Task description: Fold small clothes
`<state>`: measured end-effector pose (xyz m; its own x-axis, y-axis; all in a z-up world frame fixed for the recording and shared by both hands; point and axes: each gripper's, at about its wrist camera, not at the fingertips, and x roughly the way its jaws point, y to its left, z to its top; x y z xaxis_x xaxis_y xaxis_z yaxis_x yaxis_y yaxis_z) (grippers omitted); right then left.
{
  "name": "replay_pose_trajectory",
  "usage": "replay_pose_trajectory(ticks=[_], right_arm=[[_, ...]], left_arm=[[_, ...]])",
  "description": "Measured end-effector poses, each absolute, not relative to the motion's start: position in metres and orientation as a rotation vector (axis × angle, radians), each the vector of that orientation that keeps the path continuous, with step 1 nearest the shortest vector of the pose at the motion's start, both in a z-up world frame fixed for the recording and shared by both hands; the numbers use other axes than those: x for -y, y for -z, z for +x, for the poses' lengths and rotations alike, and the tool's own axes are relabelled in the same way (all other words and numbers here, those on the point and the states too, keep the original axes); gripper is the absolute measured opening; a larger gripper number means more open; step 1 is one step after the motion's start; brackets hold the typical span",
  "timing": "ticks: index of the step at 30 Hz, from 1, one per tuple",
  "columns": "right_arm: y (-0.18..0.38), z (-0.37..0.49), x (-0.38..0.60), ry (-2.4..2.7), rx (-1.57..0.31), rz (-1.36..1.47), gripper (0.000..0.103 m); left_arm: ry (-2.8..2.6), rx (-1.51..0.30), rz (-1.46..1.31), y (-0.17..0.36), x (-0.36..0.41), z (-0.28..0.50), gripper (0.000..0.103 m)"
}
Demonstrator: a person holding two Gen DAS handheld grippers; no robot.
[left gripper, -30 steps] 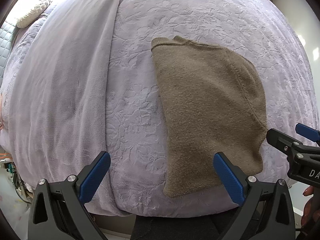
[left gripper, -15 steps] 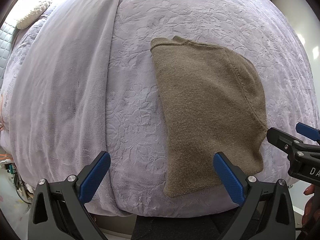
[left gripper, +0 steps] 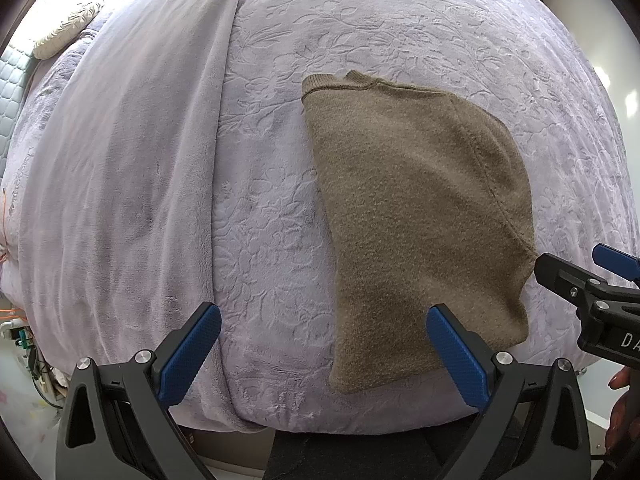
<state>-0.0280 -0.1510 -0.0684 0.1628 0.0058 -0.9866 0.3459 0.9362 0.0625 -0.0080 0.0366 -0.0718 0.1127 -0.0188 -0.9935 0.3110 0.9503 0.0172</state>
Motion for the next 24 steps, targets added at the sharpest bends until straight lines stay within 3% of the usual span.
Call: replay_pose_trajectory(ticks=[24], right_arm=[[0.0681, -0.0272, 0.1515, 0.250, -1.393, 0.304, 0.103]], left_arm=[[0.249, -1.448, 0.259, 0.0746, -0.0369, -0.0079, 0.103]])
